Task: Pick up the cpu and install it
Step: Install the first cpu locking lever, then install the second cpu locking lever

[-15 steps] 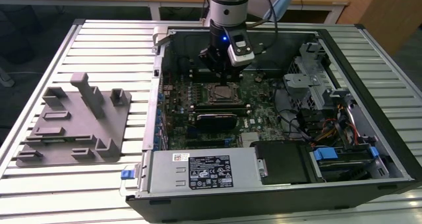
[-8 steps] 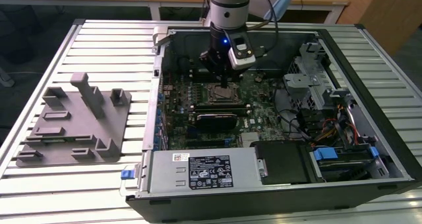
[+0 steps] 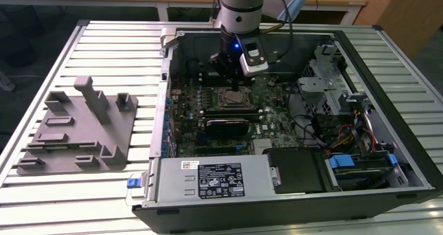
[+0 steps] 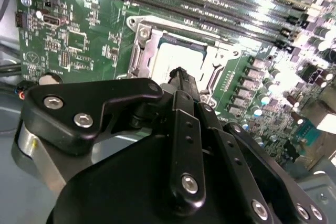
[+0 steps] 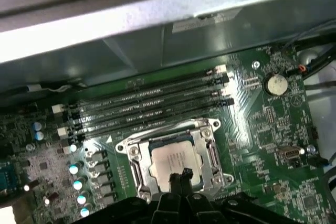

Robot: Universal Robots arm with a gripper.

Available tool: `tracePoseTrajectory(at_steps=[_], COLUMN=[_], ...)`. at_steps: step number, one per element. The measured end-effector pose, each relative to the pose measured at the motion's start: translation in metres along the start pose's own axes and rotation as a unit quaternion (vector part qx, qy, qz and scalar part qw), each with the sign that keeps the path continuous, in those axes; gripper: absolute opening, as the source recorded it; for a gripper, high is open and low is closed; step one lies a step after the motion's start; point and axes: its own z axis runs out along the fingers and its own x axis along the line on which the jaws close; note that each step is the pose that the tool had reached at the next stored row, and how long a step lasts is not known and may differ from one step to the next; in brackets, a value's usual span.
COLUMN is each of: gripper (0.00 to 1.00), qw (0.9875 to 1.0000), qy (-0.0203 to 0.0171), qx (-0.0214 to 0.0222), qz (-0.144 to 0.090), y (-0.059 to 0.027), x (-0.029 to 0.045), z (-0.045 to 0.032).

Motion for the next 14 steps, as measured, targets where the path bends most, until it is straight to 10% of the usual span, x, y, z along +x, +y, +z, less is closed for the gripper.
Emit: tracePoseTrajectory(at_steps=[14], gripper=[0.11], qw=[1.0000], qy=[0.0002], qx=[-0.0006], qz=[0.000], y=[-0.0004], x=[-0.0002], z=[-0.0025])
